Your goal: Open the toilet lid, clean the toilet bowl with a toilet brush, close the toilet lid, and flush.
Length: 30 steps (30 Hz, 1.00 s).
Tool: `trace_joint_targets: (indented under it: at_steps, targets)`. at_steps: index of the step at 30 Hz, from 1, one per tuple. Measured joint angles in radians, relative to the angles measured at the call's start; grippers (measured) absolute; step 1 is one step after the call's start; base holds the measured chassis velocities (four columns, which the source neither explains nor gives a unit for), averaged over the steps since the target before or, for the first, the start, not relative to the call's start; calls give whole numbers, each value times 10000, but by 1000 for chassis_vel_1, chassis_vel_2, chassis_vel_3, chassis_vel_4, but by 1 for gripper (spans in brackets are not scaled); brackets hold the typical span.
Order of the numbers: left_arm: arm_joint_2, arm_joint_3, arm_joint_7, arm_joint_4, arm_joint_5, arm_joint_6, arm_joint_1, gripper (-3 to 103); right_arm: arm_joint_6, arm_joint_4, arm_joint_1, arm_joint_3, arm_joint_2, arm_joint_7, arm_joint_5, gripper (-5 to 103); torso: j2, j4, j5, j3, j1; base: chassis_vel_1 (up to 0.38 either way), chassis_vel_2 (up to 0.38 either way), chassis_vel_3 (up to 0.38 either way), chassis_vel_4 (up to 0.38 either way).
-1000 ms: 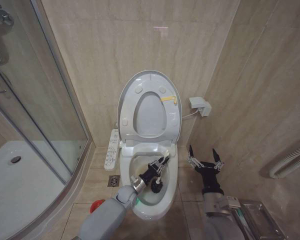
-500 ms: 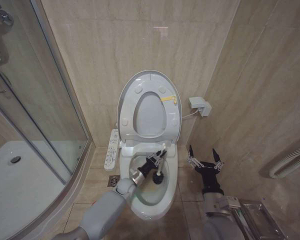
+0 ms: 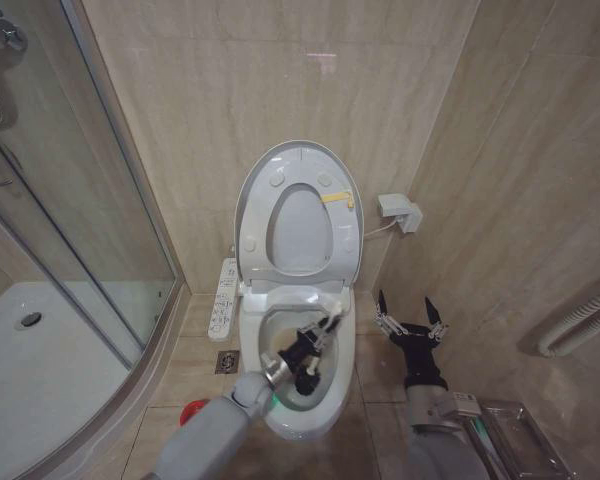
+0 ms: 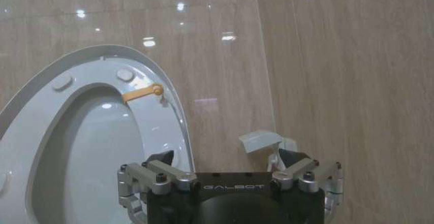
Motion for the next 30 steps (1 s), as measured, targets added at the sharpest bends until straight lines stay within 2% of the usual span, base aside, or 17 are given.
trace_joint_targets:
  at_steps: [6,9,16,23,30]
  targets:
    - [-208,-62,1,648,-171,-10,-444,17,0,0,0,0,0,1,0,100,0,-1,0,0,1,0,0,0,0]
    - [-684,-45,1,943,-181,-10,-554,17,0,1,0,0,0,0,0,100,0,-3,1,0,0,0,0,0,0]
    - [-1127,-47,82,838,-144,-54,-158,17,0,0,0,0,0,1,0,100,-1,-4,0,0,1,0,0,0,0]
    - [-495,-447,152,-30,29,-107,424,17,0,0,0,1,0,0,0,100,-1,-1,0,0,0,0,0,0,0]
    - [398,-1445,-9,-1382,52,-5,993,17,0,1,0,1,0,1,0,100,-1,-1,-3,0,0,0,0,0,0]
